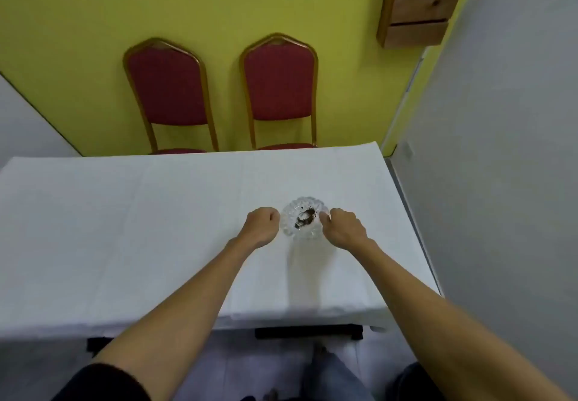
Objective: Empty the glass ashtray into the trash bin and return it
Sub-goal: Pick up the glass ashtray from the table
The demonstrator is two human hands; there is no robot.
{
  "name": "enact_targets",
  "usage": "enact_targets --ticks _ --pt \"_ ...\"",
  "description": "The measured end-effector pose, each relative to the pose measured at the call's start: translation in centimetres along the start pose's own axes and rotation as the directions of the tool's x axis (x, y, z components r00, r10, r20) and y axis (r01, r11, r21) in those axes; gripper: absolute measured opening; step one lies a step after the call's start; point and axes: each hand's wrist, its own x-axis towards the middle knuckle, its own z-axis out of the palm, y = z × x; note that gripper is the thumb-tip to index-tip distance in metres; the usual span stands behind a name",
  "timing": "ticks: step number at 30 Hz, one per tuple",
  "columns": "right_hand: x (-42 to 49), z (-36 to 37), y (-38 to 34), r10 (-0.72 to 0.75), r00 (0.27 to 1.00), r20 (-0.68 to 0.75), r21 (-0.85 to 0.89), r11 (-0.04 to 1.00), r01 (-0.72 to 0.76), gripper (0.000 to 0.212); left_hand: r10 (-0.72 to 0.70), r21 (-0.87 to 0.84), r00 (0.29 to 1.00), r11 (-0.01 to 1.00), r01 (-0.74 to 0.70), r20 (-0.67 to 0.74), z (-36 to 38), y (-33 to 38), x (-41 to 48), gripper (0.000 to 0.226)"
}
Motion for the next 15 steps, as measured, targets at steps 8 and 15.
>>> enact_targets --ticks 8,15 --pt "4.0 1.8 0.5 0.111 0.989 0.098 0.157 0.980 -0.125 0.048 -0.264 -0.084 0.964 0.962 0.260 -0.032 4.1 1.6 4.1 0.035" --pt "5.4 2.3 1.2 0.163 0.983 0.083 0.344 0.921 -0.182 0.034 -0.464 -0.225 0.885 0.866 0.447 -0.029 5.4 2.7 5.6 0.022"
